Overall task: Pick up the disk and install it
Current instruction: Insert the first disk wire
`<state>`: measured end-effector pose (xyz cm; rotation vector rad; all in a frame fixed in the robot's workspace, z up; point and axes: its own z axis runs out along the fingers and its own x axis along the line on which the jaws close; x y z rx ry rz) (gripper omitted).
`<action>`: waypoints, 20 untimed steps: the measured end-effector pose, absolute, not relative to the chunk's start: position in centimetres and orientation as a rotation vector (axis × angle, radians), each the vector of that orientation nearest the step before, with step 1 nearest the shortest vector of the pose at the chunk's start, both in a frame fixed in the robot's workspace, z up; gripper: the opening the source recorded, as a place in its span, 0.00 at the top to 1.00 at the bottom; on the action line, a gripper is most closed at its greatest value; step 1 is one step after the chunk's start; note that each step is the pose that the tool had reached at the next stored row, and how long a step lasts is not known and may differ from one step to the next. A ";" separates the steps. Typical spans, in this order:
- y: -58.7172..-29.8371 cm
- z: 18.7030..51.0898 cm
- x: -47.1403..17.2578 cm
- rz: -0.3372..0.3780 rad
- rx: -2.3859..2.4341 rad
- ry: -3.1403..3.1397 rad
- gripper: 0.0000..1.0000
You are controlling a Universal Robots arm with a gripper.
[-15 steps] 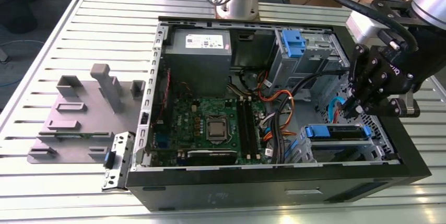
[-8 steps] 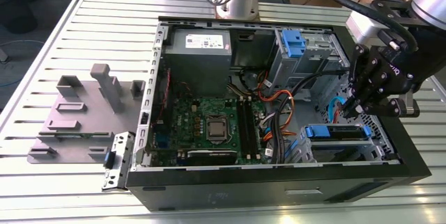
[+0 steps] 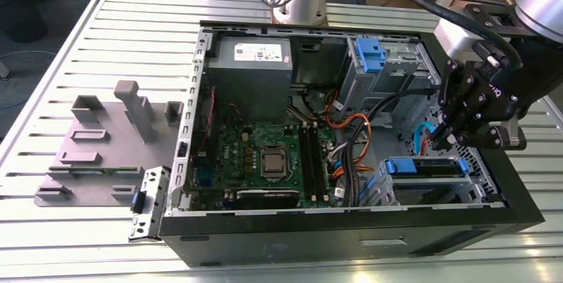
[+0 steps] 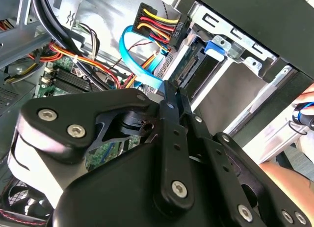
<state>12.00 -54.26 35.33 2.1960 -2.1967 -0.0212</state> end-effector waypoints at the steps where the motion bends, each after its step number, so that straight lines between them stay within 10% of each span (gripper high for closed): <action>1: -54.3 35.3 12.0 -0.021 2.196 -2.197 0.84; 20: -54.7 34.9 11.3 -0.010 2.217 -2.213 0.84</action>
